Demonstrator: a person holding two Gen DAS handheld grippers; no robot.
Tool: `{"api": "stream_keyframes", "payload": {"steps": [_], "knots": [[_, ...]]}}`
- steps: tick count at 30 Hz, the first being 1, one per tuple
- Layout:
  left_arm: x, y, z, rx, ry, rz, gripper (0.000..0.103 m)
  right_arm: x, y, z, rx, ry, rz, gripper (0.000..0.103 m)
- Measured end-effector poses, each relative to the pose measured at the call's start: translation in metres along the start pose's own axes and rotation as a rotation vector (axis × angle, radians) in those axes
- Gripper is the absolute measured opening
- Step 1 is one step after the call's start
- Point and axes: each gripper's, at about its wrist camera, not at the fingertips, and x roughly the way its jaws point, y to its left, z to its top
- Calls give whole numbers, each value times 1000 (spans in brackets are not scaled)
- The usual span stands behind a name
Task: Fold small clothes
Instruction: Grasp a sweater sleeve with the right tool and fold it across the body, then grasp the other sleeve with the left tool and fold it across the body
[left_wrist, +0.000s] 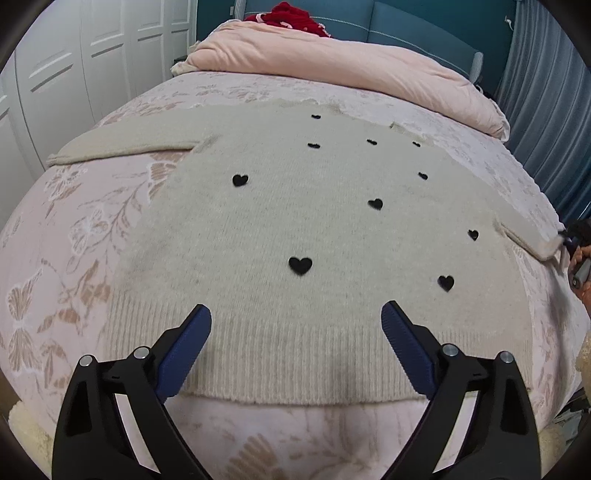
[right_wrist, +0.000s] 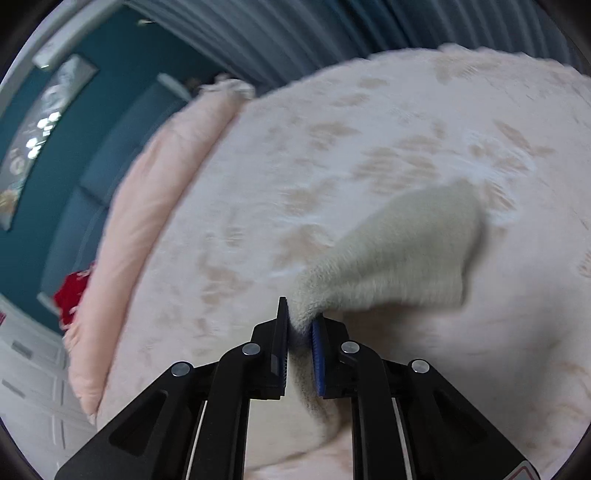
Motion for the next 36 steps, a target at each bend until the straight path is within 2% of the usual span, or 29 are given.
{"api": "stream_keyframes", "payload": {"steps": [3, 5, 6, 8, 9, 10, 12, 15, 17, 19, 21, 25, 28, 29, 30, 31, 32, 33, 34, 35, 36], "knots": [[-1, 2, 12, -14, -48, -29, 91, -14, 115, -36, -243, 31, 273, 13], [-1, 5, 20, -48, -72, -56, 91, -18, 192, -88, -412, 124, 441, 16], [-1, 8, 25, -78, -80, -69, 91, -17, 226, -122, -495, 198, 505, 18], [0, 16, 35, -139, -88, -99, 91, -10, 272, -191, -626, 338, 581, 27], [0, 20, 39, -171, -88, -118, 93, -6, 286, -224, -694, 385, 587, 29], [2, 24, 45, -198, -82, -139, 94, -5, 291, -250, -743, 395, 573, 29], [11, 32, 60, -229, -50, -193, 96, -3, 285, -283, -767, 403, 540, 30], [40, 43, 86, -273, 21, -270, 98, 1, 242, -297, -671, 437, 458, 34], [65, 50, 107, -325, 57, -314, 98, 1, 206, -288, -568, 450, 415, 38], [89, 54, 131, -381, 63, -310, 98, -1, 173, -271, -468, 432, 362, 51], [117, 55, 154, -438, 68, -380, 98, 2, 149, -254, -394, 416, 316, 54], [191, 56, 175, -639, 202, -440, 97, 23, 124, -227, -262, 429, 287, 55], [223, 54, 177, -721, 244, -433, 84, 41, 120, -221, -196, 441, 288, 57], [225, 53, 180, -721, 227, -411, 72, 48, 120, -220, -178, 443, 280, 57], [226, 51, 184, -710, 205, -407, 55, 53, 122, -219, -161, 444, 277, 57], [227, 50, 189, -697, 193, -419, 46, 57, 124, -219, -151, 442, 280, 57], [227, 49, 193, -689, 178, -442, 24, 60, 126, -219, -149, 434, 285, 58], [224, 49, 199, -678, 151, -471, 10, 61, 130, -218, -149, 422, 292, 53], [217, 50, 206, -662, 109, -469, 11, 58, 135, -216, -145, 405, 317, 28], [208, 53, 216, -635, 53, -467, 11, 53, 139, -213, -142, 380, 353, 15], [197, 54, 225, -601, -5, -466, 10, 46, 144, -210, -148, 353, 380, 10]]}}
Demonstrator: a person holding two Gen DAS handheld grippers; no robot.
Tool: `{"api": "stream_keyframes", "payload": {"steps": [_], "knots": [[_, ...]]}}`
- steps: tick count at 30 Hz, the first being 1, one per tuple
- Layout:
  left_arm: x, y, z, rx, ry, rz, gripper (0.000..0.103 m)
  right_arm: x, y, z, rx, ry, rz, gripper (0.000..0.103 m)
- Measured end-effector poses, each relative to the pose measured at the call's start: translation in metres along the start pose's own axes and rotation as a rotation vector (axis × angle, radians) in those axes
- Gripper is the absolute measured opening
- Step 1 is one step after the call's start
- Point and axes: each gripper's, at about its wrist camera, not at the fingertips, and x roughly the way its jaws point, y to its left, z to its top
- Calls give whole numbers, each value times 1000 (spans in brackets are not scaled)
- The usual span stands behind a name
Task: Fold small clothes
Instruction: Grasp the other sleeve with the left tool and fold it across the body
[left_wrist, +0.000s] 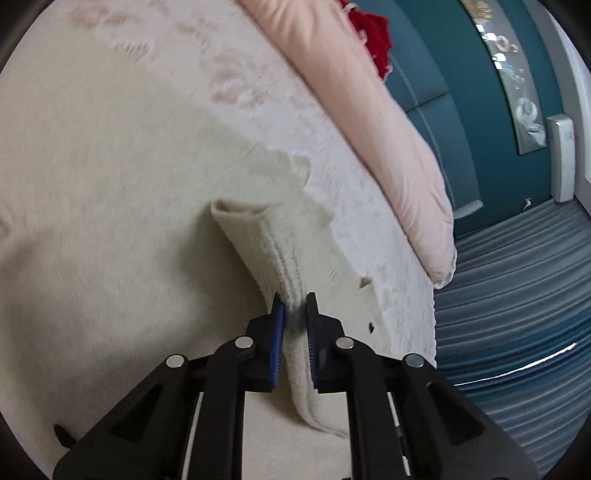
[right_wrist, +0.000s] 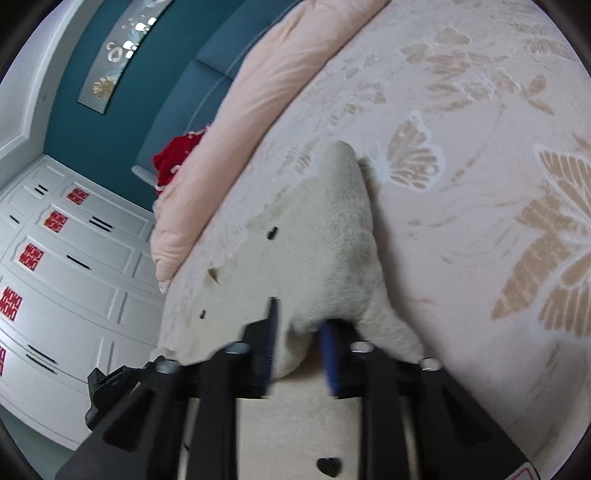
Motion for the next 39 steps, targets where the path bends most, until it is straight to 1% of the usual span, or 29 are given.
{"api": "stream_keyframes", "payload": {"steps": [1, 2, 3, 4, 5, 6, 7, 8, 9, 10, 13, 14, 15, 16, 17, 19, 20, 21, 22, 24, 26, 28, 29, 31, 32, 34, 36, 37, 39], "knots": [[-10, -7, 5, 39, -49, -17, 10, -8, 6, 1, -17, -35, 25, 10], [-18, -11, 8, 71, -93, -10, 9, -16, 7, 1, -32, -68, 40, 10], [-23, -9, 9, 89, -123, 6, 9, -18, 5, -1, -50, -92, 19, 10], [-22, -2, 10, 97, -122, 32, 9, -9, -3, -4, -70, -65, -71, 10], [-12, 10, 9, 99, -86, 88, 9, 7, -15, -7, -72, 12, -172, 10], [-5, 26, 7, 87, -47, 147, 8, 19, -29, -12, -51, 75, -225, 5], [5, 44, 2, 57, -4, 194, 7, 14, -36, -15, -20, 50, -174, 5], [6, 61, -3, 26, 17, 213, 6, 7, -33, -14, -18, 37, -166, 6], [3, 72, -8, -2, 6, 175, 7, 3, -27, -12, -31, 40, -182, 8], [-2, 76, -11, -18, -16, 149, 7, -3, -21, -12, -43, 33, -199, 15], [-19, 77, -18, -19, -16, 122, 10, -23, -3, -18, -124, -13, -244, 16], [-26, 77, -19, -7, -14, 116, 18, -29, 1, -24, -148, -20, -261, 16], [-35, 77, -21, 1, -13, 109, 31, -36, 1, -31, -158, -19, -264, 17], [-46, 80, -20, 7, -16, 112, 39, -39, 3, -39, -160, -3, -261, 18], [-58, 83, -20, 12, -33, 126, 52, -42, 5, -49, -172, 19, -254, 19], [-89, 96, -10, 18, -96, 165, 60, -45, 17, -76, -242, 56, -259, 22], [-105, 106, -2, 14, -133, 206, 69, -46, 24, -91, -284, 71, -264, 24], [-120, 117, 8, 4, -170, 245, 78, -46, 30, -107, -322, 91, -268, 30], [-138, 131, 19, -15, -213, 291, 81, -47, 34, -122, -346, 111, -271, 34], [-168, 162, 46, -84, -283, 384, 94, -44, 38, -148, -369, 154, -258, 35], [-193, 197, 76, -176, -342, 474, 94, -39, 39, -169, -397, 165, -272, 43], [-211, 227, 104, -271, -376, 510, 94, -40, 45, -185, -480, 111, -305, 49], [-217, 239, 116, -317, -389, 504, 94, -38, 48, -190, -510, 108, -321, 51], [-223, 256, 133, -370, -412, 495, 92, -33, 52, -193, -544, 123, -323, 67], [-226, 260, 139, -386, -424, 495, 87, -30, 52, -194, -557, 134, -312, 70], [-224, 265, 148, -402, -424, 499, 68, -27, 53, -195, -571, 143, -302, 77], [-217, 268, 162, -388, -351, 503, 6, -25, 55, -196, -584, 151, -303, 81], [-215, 265, 166, -378, -328, 514, 7, -24, 56, -197, -591, 154, -302, 83], [-224, 248, 164, -325, -374, 484, 6, -23, 57, -199, -599, 154, -304, 84]]}}
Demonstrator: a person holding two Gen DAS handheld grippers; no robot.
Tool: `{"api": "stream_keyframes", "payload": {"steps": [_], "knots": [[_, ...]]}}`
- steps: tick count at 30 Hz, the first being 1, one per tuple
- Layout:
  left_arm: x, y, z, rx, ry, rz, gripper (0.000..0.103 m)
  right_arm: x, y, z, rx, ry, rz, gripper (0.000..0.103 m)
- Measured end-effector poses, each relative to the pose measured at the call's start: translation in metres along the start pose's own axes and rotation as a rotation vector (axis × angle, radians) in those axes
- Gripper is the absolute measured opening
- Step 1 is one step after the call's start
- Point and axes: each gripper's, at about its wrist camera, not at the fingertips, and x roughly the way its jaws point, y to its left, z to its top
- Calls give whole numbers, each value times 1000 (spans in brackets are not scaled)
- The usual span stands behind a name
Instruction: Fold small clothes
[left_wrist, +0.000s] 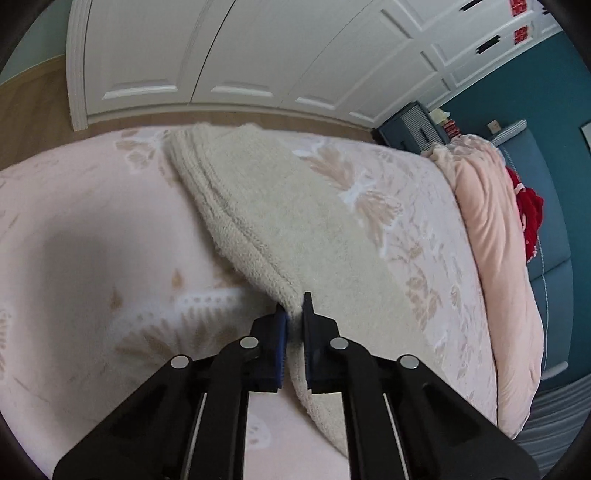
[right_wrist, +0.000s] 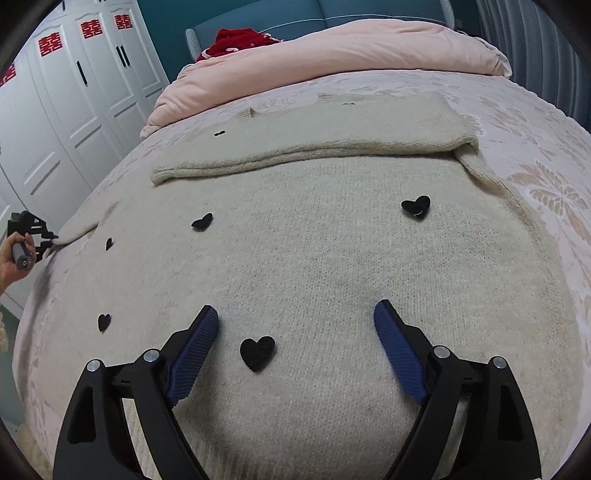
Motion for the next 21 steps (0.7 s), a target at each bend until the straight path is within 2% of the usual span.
{"api": "stream_keyframes", "payload": {"steps": [5, 9, 13, 14, 16, 17, 18, 19, 21], "knots": [[-49, -80, -21, 247, -68, -155, 5, 0, 0, -1, 0, -4, 5, 85], [-87, -154, -73, 421, -58, -304, 5, -1, -2, -1, 8, -9, 18, 85], [-110, -220, -169, 644, 23, -432, 6, -2, -7, -1, 26, -16, 45, 86], [-110, -230, -200, 701, 58, -443, 8, -3, -8, -1, 31, -17, 52, 86], [-99, -234, -258, 774, 127, -418, 11, -3, -9, -1, 39, -20, 63, 86], [-90, -230, -285, 791, 169, -398, 27, -3, -10, -1, 41, -20, 66, 86], [-81, -219, -305, 793, 205, -374, 47, -3, -9, 0, 43, -19, 66, 86], [-73, -208, -319, 774, 230, -349, 53, -3, -9, 0, 44, -18, 67, 86], [-62, -181, -335, 711, 294, -347, 57, -6, -9, 3, 56, -18, 69, 86]]}}
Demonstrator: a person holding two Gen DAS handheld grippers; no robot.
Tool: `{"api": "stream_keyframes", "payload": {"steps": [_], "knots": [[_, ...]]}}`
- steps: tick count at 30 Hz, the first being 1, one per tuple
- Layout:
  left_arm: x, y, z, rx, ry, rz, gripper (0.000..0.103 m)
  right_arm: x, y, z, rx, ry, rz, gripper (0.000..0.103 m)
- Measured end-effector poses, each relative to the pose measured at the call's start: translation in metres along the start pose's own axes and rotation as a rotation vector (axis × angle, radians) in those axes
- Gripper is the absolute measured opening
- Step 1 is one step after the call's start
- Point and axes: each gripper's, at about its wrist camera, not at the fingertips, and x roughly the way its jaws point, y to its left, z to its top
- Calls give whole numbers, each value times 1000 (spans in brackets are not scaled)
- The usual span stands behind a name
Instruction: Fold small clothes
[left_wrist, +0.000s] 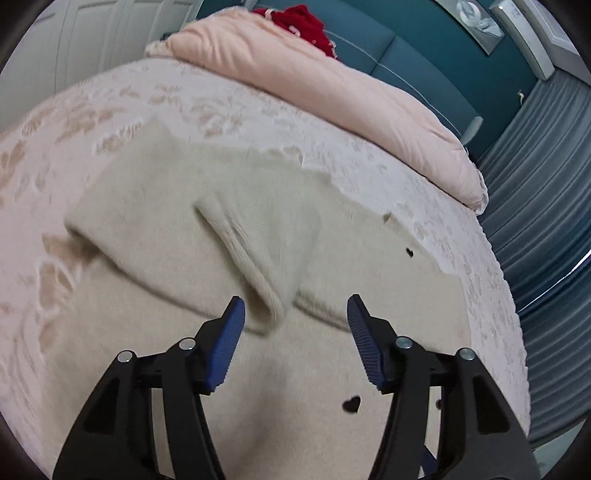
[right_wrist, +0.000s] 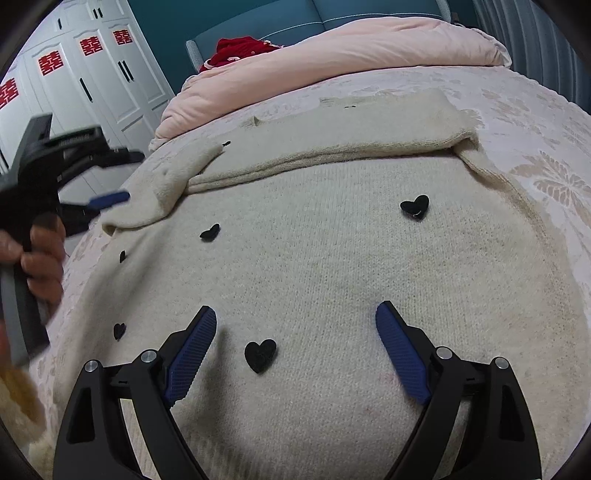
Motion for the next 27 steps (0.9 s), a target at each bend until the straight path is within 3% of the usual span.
{"api": "stream_keyframes", "payload": {"steps": [3, 7, 11, 13, 15, 17, 18, 20, 21, 22, 24, 27], "knots": [[1, 32, -18, -88, 54, -2, 61, -4, 0, 16, 37, 14, -10, 86], [-18, 82, 5, -233, -15, 5, 68, -4, 27, 66, -29, -54, -5, 86], [-21, 128, 27, -428, -63, 26, 69, 20, 115, 119, -342, -117, -30, 86], [-18, 141, 28, -463, -76, 49, 69, 44, 167, 131, -549, -118, -56, 76], [-14, 153, 21, -473, -84, 87, 68, 81, 209, 136, -695, -67, -89, 74], [-14, 158, 11, -461, -122, 50, 67, 119, 233, 136, -753, 28, -115, 71], [-16, 158, 9, -435, -131, 48, 67, 141, 240, 136, -764, 86, -137, 67], [-16, 151, 9, -379, -132, 70, 67, 173, 239, 135, -744, 174, -184, 45], [-18, 149, 9, -380, -128, 78, 67, 183, 235, 136, -715, 201, -195, 30], [-23, 149, 10, -413, -127, 66, 67, 184, 230, 141, -664, 204, -172, 27], [-32, 150, 11, -520, -129, -69, 68, 180, 216, 153, -539, 213, -112, 14], [-28, 151, 14, -696, -99, -250, 76, 171, 199, 172, -367, 221, -14, 11]]}}
